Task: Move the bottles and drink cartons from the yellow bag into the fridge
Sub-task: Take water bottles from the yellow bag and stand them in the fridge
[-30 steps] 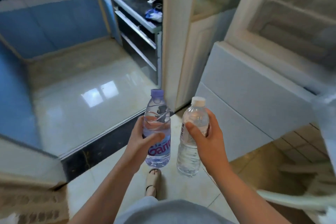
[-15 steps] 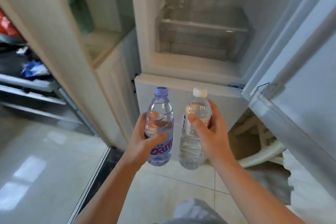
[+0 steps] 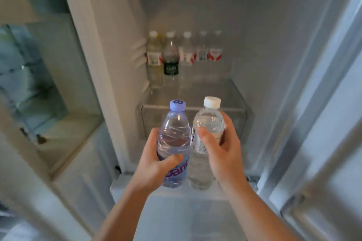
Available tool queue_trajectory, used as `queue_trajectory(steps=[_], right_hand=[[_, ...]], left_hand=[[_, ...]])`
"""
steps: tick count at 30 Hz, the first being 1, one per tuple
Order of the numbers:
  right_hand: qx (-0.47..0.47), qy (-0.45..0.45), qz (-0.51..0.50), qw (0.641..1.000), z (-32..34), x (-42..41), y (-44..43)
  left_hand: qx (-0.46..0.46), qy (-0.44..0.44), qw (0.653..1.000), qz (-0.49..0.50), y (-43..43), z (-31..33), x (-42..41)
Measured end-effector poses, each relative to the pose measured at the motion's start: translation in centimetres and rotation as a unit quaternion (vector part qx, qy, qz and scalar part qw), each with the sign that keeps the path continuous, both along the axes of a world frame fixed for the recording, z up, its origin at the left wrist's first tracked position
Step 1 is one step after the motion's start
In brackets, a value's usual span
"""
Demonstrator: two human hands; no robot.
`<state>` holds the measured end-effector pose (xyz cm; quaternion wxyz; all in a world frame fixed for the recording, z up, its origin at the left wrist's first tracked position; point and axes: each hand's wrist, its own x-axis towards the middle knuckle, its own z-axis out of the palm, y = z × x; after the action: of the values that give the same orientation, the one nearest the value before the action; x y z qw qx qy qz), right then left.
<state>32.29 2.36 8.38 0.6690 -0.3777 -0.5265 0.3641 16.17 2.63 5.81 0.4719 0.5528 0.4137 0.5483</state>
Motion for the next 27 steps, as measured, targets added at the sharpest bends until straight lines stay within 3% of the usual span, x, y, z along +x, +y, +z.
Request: queue_trajectory(steps=[13, 27], right_hand=[[0.088, 0.026, -0.054, 0.994, 6.5, 1.5, 13.8], [0.081, -0.047, -0.108, 0.99, 5.7, 4.6, 23.4]], left_hand=[[0.085, -0.004, 0.996, -0.008, 15.2, 6.8, 3.7], [0.058, 0.012, 0.997, -0.047, 25.2, 4.8, 8.0]])
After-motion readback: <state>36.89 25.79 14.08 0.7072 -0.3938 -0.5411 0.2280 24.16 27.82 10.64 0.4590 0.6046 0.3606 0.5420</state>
